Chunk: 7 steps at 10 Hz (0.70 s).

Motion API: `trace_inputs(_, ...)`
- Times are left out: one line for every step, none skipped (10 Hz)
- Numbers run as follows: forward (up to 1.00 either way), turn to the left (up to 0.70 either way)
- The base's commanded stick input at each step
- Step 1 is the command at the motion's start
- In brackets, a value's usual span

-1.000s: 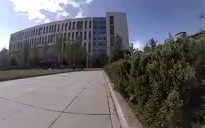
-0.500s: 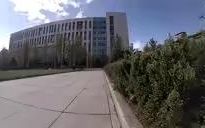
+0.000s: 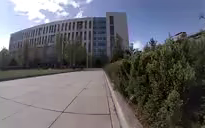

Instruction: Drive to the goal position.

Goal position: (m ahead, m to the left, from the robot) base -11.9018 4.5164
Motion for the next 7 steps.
trace_inputs(0.04,0.0)
trace_inputs(0.04,0.0)
trace_inputs(0.05,0.0)
trace_inputs(0.04,0.0)
trace_inputs(0.04,0.0)
trace_inputs(0.04,0.0)
trace_inputs(0.04,0.0)
